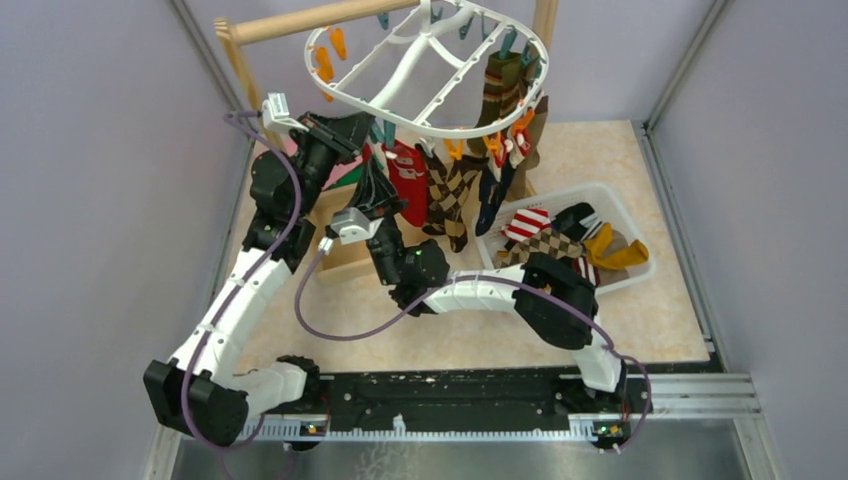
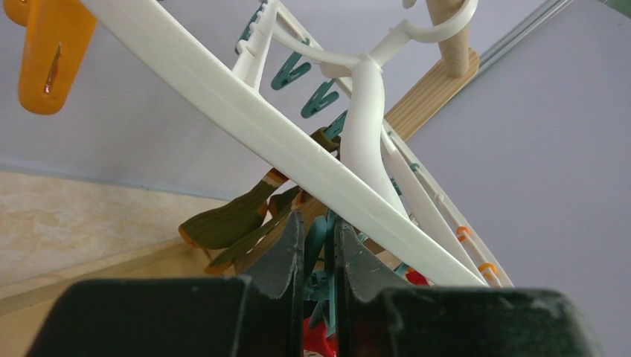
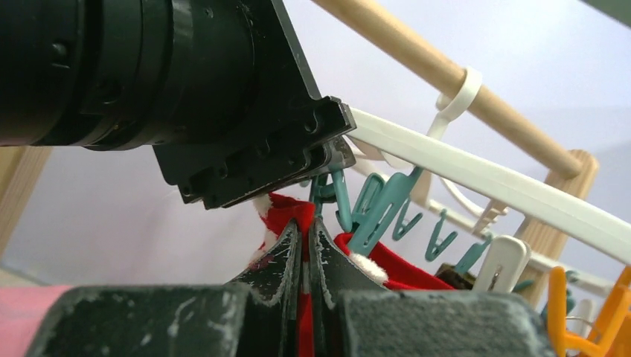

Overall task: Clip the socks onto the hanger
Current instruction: Clamp the sock onto the hanger.

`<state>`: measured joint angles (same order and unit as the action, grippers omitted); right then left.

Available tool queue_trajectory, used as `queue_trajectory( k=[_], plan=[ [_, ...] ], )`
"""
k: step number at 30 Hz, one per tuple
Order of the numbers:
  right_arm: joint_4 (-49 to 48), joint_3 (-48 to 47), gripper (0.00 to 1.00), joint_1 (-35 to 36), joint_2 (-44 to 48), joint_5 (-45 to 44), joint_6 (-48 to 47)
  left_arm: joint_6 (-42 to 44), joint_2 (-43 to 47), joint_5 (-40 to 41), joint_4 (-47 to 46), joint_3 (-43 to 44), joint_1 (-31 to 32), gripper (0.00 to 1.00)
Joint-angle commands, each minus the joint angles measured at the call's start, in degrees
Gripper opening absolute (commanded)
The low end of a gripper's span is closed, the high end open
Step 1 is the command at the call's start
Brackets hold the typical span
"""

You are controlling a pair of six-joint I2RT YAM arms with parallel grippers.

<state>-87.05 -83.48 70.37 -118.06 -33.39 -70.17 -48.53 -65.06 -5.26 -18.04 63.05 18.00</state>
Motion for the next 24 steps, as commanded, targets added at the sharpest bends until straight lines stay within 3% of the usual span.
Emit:
queue_trajectory(
  k=[1,10,24],
  plan=[
    [-11.7,-5.27,0.0,0.04,-2.61,-2.64,-5.94,-4.46,0.09,3.16,4.42,2.71,-0.51,0.02],
    [-11.7,-1.61,0.0,-0.14,-1.35,-8.18,-6.83,-5.4,-0.08,3.19,5.81,4.82,-0.51,0.02],
    [-11.68,-9.55,0.0,-2.47,-5.89,-9.17,-11.53,-7.71,-1.82,4.52,9.34,5.31,-0.51,0.01]
  ],
)
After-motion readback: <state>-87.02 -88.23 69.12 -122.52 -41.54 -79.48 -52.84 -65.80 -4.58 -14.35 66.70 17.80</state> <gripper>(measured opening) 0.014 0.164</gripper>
